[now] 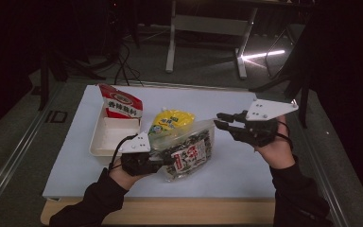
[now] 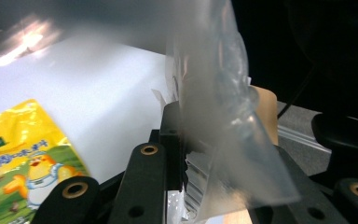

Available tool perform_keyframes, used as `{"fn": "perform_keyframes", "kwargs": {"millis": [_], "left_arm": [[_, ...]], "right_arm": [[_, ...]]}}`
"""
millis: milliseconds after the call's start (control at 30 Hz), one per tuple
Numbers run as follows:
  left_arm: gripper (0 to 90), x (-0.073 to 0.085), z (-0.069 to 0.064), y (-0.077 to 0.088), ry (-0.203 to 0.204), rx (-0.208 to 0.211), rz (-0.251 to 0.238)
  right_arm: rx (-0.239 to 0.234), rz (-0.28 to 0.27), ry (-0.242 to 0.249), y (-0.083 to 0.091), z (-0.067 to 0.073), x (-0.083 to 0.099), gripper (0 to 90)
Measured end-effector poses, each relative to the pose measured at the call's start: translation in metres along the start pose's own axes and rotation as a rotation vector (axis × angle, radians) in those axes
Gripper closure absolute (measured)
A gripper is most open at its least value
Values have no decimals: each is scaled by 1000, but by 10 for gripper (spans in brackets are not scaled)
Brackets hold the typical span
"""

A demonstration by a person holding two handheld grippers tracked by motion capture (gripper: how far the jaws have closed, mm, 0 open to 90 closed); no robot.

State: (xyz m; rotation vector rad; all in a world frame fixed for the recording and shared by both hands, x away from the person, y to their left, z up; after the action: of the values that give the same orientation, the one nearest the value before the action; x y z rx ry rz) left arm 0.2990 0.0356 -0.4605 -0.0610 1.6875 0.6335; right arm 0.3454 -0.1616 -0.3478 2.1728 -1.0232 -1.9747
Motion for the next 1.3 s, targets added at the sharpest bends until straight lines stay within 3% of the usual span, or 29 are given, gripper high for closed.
{"fn": "perform_keyframes", "kwargs": {"millis": [100,333,567,700,967,1167,1300], "left_arm": [[764,-6,6,10,18,-14,-18],[764,-27,10,32,3,-32,-56],[764,-49,17,59,-37,-83,-65],[764,-56,26,74,-43,-115,-56],[763,-61,42,103,-69,-175,-36],[763,-52,58,127,-59,-227,-12],[763,-43,73,143,-49,-286,18]], "right_arm": [[30,5,-42,-1,-8,10,618],[50,-6,-107,-3,-15,28,457],[14,-6,-220,-19,-18,59,273],[-27,-13,-260,-32,-16,77,181],[-60,-40,-304,-40,-11,92,146],[-59,-43,-317,-40,-11,99,148],[-54,-40,-325,-41,-12,103,149]]}}
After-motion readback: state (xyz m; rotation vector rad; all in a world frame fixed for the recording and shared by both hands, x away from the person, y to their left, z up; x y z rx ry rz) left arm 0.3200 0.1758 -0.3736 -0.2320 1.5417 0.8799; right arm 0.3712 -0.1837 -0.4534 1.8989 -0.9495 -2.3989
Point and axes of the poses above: each handheld gripper's, and its own axes: y roughly backward along the jaws, x roughly out of its underside, z roughly to its left, the point moved 8 cm from there along -y, roughly forward along the jaws, and after that the axes turned 3 degrees about -x, right-handed, at the moved point
